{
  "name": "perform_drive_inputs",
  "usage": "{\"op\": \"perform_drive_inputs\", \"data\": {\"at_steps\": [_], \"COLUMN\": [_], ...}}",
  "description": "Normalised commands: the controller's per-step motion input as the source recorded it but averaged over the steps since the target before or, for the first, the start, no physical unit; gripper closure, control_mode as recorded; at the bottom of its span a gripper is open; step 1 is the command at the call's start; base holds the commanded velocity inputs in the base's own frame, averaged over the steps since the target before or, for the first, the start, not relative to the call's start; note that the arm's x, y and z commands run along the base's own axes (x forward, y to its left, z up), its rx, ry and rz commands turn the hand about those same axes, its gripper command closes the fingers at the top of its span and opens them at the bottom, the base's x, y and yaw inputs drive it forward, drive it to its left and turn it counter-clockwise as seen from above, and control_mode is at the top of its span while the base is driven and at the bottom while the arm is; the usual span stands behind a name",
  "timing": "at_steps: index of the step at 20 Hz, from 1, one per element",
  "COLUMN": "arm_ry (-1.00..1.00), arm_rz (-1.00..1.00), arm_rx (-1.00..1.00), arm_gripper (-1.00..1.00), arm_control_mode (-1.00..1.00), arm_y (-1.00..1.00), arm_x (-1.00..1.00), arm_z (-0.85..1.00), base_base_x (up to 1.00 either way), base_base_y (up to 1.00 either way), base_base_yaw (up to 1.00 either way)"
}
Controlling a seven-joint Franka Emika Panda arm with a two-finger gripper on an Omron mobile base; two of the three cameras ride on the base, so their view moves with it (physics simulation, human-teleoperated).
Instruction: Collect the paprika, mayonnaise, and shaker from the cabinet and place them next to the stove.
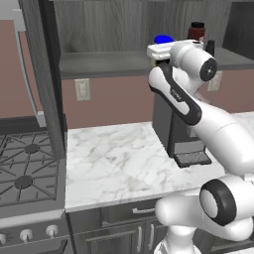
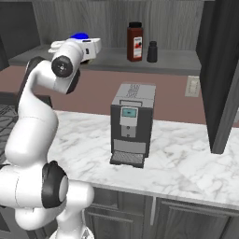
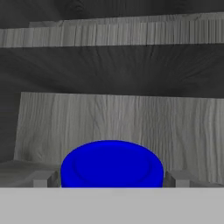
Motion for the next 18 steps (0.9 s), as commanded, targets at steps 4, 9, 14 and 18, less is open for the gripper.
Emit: {"op": "perform_drive_inputs", "data": {"at_steps": [4,9,14,18], "arm_ry": [-0.01,0.0,0.0,0.0], "arm_rz": [0.04,0.02,0.0,0.0], "arm_rx": [0.0,0.0,0.0,0.0], "arm_gripper": [1.0,1.0,1.0,1.0], "arm_control_mode": [-1.0,-1.0,-1.0,-1.0], "arm_y": [0.16,0.16,0.07,0.02], "arm_x": [-0.31,-0.14,0.0,-0.14], "arm_z": [-0.04,-0.04,0.0,0.0], "base_base_x": [0.0,0.0,0.0,0.0], "base_base_y": [0.0,0.0,0.0,0.0], "base_base_yaw": [0.0,0.0,0.0,0.0]}}
